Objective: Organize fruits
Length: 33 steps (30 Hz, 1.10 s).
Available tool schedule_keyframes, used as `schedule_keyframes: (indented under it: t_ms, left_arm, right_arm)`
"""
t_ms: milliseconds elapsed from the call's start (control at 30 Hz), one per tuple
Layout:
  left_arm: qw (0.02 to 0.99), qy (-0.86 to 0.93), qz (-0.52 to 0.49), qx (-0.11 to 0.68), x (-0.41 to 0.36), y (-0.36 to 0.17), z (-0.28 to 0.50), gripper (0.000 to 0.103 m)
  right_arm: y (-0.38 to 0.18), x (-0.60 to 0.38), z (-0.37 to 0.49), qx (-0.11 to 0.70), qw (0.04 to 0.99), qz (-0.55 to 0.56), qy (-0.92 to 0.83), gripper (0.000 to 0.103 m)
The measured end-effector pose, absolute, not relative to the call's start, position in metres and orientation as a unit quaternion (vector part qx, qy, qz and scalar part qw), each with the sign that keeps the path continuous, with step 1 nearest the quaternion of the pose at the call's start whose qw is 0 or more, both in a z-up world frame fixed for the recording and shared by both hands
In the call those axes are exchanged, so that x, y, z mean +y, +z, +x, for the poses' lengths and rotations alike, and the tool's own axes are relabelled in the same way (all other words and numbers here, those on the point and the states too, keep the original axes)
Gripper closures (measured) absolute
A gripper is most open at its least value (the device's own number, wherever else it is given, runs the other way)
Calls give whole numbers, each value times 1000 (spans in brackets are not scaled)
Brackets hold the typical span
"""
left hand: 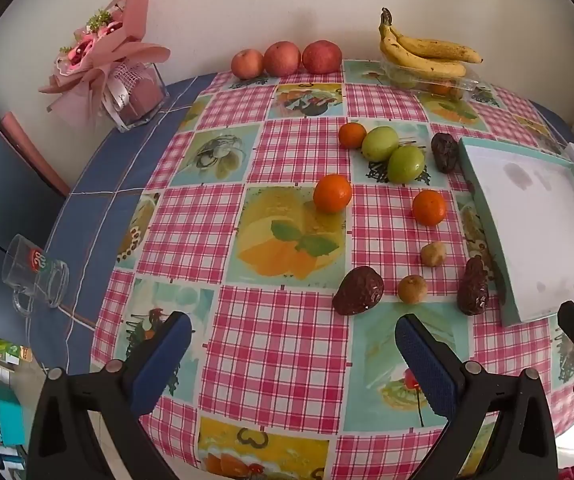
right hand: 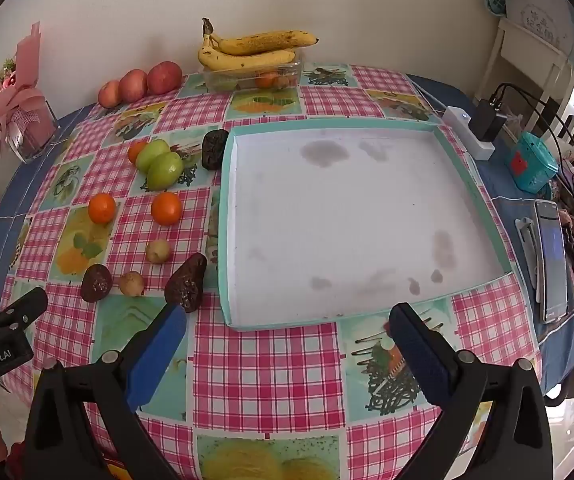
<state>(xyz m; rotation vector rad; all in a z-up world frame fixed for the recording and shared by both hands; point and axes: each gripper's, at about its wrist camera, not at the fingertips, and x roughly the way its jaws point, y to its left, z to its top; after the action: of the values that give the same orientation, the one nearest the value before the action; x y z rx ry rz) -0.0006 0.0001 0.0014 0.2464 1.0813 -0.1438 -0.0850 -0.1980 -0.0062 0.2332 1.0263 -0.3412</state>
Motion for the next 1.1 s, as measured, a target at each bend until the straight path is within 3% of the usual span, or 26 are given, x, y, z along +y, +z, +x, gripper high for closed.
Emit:
schedule_keyframes:
  t_ms: [1100]
  left_arm:
    - [844,-67,123,518,-2,-8,-1,0]
  right_arm:
    - [-8,-198,-82,492,848,105,-166,2]
